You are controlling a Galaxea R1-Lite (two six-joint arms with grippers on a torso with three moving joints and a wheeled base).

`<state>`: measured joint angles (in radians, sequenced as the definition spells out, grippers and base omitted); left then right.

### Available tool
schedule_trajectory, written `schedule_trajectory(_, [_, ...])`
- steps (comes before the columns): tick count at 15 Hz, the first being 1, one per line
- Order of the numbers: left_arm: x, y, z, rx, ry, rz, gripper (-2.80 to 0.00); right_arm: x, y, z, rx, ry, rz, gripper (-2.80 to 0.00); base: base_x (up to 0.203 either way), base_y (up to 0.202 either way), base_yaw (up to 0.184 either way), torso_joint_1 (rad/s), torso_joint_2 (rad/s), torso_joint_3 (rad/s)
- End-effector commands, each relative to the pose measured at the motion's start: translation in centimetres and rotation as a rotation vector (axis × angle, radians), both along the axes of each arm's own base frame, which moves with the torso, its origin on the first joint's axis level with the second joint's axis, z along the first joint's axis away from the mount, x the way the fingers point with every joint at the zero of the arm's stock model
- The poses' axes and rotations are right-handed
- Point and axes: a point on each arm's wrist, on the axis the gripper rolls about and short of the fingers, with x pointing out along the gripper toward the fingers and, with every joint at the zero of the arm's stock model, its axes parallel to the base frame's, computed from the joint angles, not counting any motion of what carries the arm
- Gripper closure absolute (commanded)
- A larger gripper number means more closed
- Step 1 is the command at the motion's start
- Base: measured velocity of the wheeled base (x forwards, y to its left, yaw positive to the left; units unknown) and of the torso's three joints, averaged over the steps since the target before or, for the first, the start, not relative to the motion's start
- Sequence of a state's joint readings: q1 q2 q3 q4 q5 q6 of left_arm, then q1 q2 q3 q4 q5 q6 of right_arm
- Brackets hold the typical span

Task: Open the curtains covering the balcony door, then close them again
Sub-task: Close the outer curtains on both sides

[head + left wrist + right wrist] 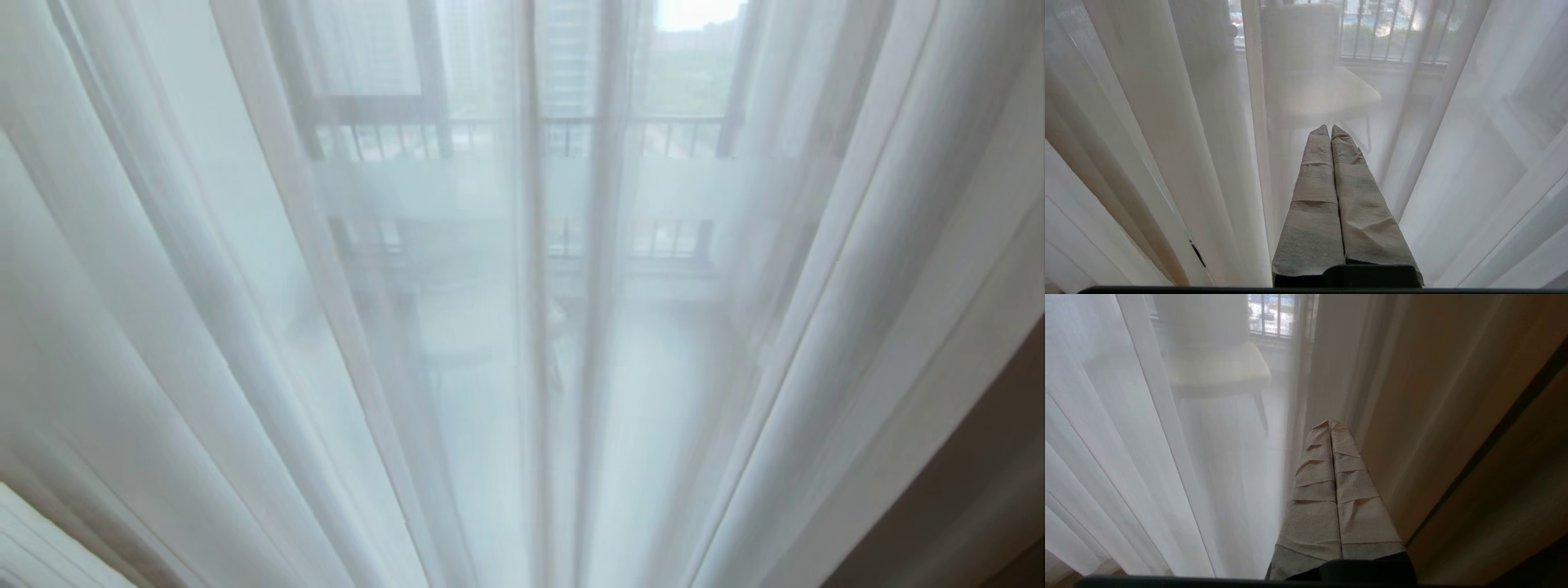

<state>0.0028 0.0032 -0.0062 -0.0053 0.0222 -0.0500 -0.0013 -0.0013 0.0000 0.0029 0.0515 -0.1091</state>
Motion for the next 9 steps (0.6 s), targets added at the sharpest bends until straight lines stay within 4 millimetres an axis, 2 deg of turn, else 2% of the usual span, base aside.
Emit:
schedule_trajectory(1, [-0.01, 0.0, 0.0, -0.001, -0.002, 0.001, 0.0, 0.01, 0.0, 0.0, 0.0, 0.001, 0.0, 0.0, 0.0, 0.0, 0.0, 0.0, 0.0, 0.0])
schedule_trajectory(9, [-0.01, 0.0, 0.0, -0.001, -0.002, 0.001, 0.0, 0.01, 0.0, 0.0, -0.001, 0.001, -0.001, 0.0, 0.0, 0.0, 0.0, 0.0, 0.0, 0.0])
